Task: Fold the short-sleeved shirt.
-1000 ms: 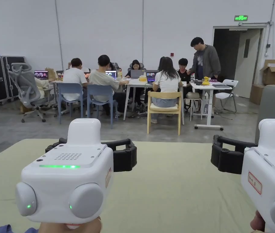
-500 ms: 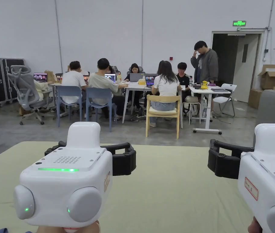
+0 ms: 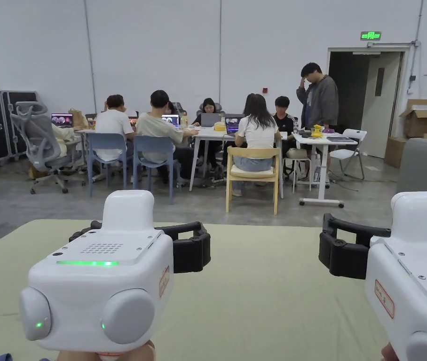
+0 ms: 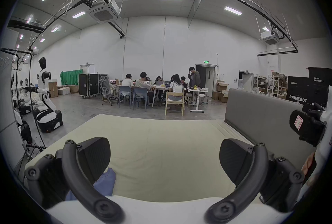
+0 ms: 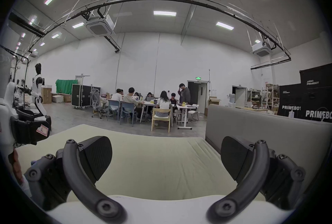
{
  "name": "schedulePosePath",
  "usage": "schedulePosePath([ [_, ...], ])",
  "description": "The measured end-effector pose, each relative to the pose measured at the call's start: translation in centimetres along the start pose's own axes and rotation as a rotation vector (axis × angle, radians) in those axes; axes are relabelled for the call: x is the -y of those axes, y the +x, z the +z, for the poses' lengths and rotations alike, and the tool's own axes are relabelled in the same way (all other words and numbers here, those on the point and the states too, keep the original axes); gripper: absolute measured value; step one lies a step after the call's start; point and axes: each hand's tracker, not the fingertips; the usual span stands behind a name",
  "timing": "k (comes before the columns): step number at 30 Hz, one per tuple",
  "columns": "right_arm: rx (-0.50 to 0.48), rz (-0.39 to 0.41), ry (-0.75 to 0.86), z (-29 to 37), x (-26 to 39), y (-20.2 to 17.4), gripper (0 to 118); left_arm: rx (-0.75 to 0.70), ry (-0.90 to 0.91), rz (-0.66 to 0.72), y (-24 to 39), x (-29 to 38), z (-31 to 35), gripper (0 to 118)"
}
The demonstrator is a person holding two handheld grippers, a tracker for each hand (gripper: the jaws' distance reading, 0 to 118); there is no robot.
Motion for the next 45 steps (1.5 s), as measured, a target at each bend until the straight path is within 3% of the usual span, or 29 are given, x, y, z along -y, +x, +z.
schedulePosePath([
  [10, 0.011, -0.061, -0.028, -0.3, -0.2, 1.0, 118, 0.009, 0.012, -0.006, 0.2, -0.1, 0.3, 118],
  [11, 0.003, -0.067, -0.056, -0.3, -0.2, 1.2, 118, 0.061, 0.038, -0.009, 0.0, 0.0, 0.6, 112],
  [12, -0.022, -0.067, -0.075, -0.4, -0.1, 1.3, 102, 0.087, 0.057, 0.002, -0.1, 0.0, 0.9, 26],
  [13, -0.054, -0.073, -0.072, -0.3, 0.0, 1.3, 60, 0.108, 0.013, 0.028, -0.1, 0.1, 0.3, 0],
  [14, -0.035, -0.073, -0.088, -0.7, 0.4, 1.3, 2, 0.110, 0.015, 0.064, -0.4, 0.5, -0.2, 0],
  [15, 0.007, -0.070, -0.104, -0.6, 0.6, 1.3, 2, 0.123, -0.009, 0.071, -0.5, 0.7, -0.7, 0],
  [17, -0.054, -0.080, -0.132, -0.5, 1.2, 1.8, 2, 0.100, -0.037, 0.069, -0.5, 1.3, -1.0, 0],
  [18, -0.038, -0.074, -0.136, -0.4, 1.4, 1.9, 2, 0.091, -0.038, 0.066, -0.6, 1.7, -1.1, 0],
  [20, 0.027, -0.037, -0.155, -1.0, 2.1, 1.5, 2, 0.045, -0.045, 0.055, -1.3, 2.3, -0.6, 0],
  [23, 0.027, 0.004, -0.178, -2.3, 2.6, -0.9, 2, -0.054, -0.047, 0.069, -4.9, 2.5, 0.6, 0],
  [26, -0.225, -0.027, -0.233, -3.2, 2.7, -7.3, 2, -0.214, -0.067, 0.082, -10.8, 2.9, 3.2, 0],
  [30, -0.667, -0.047, -0.248, -1.6, 3.1, -19.6, 2, -0.448, -0.127, 0.075, -19.8, 4.5, 7.9, 0],
  [33, -0.840, -0.002, -0.243, 0.8, 3.8, -26.3, 2, -0.531, -0.212, 0.088, -24.1, 6.5, 9.9, 0],
  [38, -0.908, 0.000, -0.292, 1.6, 6.0, -29.8, 2, -0.466, -0.351, 0.093, -26.4, 10.5, 7.4, 0],
  [45, -0.828, 0.093, -0.374, -1.9, 10.3, -29.4, 2, -0.355, -0.530, 0.086, -27.6, 19.1, -5.2, 0],
])
